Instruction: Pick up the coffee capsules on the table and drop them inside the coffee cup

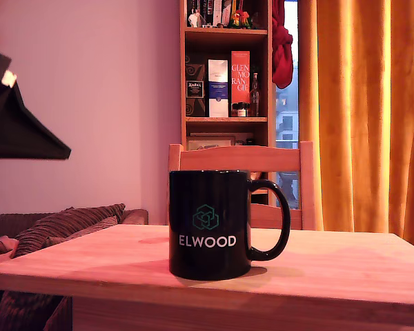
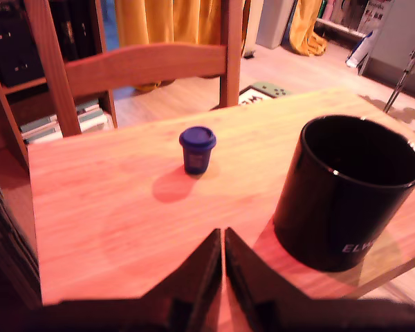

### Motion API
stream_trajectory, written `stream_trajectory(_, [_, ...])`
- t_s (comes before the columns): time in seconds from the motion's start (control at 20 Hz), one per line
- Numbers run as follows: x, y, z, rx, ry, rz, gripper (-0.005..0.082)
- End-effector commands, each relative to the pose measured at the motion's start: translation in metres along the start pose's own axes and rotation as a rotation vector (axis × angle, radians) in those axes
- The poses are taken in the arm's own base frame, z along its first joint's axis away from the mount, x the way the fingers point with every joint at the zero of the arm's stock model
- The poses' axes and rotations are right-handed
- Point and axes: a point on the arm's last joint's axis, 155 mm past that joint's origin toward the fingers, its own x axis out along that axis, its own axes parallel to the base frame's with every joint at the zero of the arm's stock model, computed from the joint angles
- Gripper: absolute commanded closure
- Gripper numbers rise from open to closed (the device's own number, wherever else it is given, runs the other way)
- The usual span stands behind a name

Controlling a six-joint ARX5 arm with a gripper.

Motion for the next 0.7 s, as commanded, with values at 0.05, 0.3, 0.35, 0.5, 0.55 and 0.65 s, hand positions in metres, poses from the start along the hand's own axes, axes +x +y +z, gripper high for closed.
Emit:
stream_trajectory(0.05, [0.001, 0.001, -0.008, 0.002, 0.015, 0.001, 0.0778])
stream_trajectory(0.3, [0.009, 0.004, -0.015, 0.054, 0.033, 0.006, 0.0492])
stream_trajectory(0.35, [0.012, 0.005, -0.014, 0.067, 0.029, 0.005, 0.0360])
stream_trajectory(0.5, [0.023, 0.008, -0.019, 0.103, 0.034, 0.004, 0.0309])
stream_trajectory(0.55, [0.026, 0.009, -0.022, 0.101, 0.039, 0.004, 0.0309])
stream_trajectory(0.65, [0.032, 0.011, -0.025, 0.107, 0.042, 0.002, 0.0309])
